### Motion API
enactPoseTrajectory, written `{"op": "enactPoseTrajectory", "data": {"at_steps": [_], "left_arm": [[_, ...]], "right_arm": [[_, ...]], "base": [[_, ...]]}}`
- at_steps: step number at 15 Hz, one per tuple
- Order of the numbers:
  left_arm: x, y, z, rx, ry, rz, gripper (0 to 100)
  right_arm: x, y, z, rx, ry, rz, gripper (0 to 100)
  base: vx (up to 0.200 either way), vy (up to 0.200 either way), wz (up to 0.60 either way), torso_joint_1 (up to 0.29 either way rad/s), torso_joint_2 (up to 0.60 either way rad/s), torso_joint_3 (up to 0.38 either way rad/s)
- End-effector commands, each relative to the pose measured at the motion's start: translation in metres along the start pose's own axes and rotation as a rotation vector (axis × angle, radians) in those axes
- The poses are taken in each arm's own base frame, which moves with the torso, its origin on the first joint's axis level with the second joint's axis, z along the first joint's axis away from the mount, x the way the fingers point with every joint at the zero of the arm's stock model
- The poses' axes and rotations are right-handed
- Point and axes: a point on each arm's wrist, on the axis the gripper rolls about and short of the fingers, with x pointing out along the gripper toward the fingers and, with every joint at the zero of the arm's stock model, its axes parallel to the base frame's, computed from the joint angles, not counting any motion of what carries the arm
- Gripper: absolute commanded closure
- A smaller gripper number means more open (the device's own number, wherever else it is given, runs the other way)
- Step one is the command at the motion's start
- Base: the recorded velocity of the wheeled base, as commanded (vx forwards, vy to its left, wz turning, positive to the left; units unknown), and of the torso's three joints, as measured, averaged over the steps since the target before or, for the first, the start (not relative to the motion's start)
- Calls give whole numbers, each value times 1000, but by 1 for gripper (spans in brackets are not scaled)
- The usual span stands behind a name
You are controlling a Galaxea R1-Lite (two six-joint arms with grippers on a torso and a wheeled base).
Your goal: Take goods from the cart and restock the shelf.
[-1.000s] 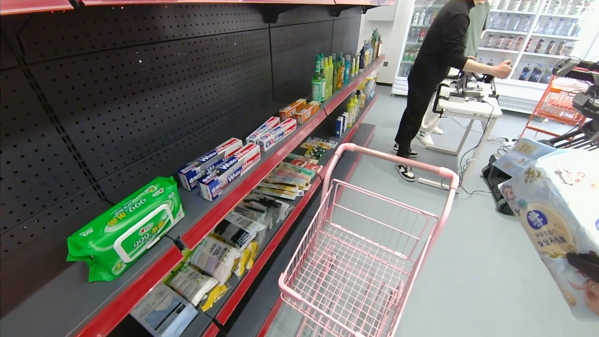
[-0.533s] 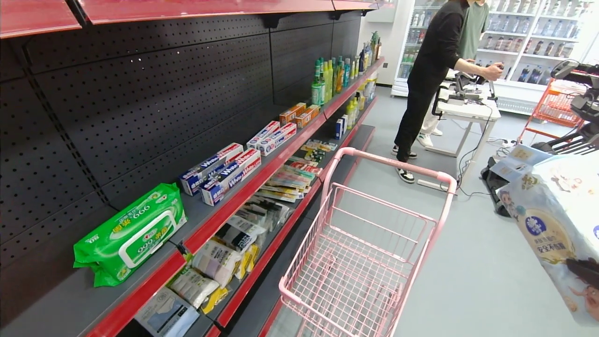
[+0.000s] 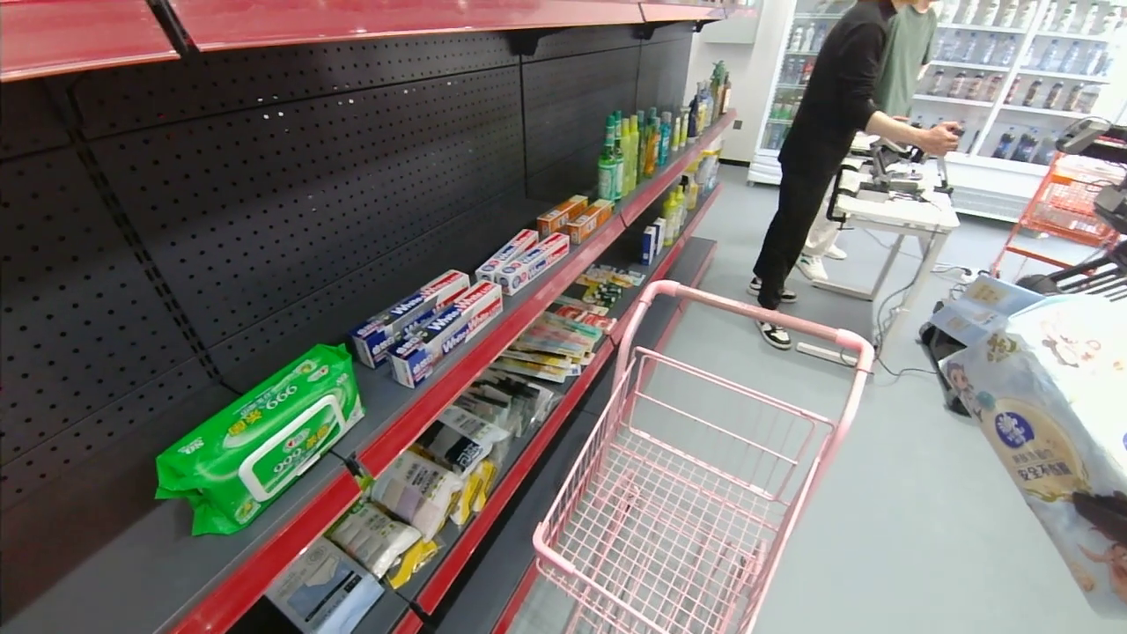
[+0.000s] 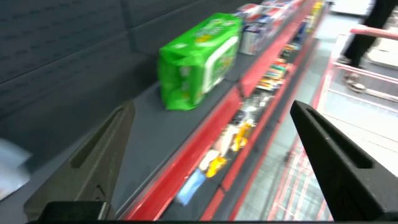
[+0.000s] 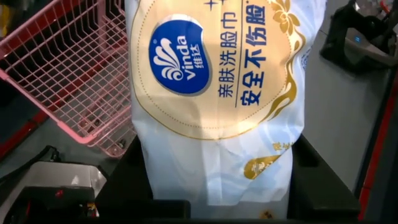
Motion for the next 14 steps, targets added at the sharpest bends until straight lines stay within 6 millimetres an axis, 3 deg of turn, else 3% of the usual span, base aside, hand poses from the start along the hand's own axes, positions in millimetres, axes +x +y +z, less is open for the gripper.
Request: {"op": "enactPoseTrajectory", "data": {"at_steps": [1, 14], "left_arm": [[0, 0, 0, 0, -1, 0, 0], [0, 0, 0, 0, -1, 0, 0]], "right_arm": [[2, 1, -1, -1, 13, 4, 100], [6, 1, -1, -26, 27, 19, 100]], "base": [[0, 0, 600, -2, -7, 7], [0, 0, 600, 2, 1, 2]]}}
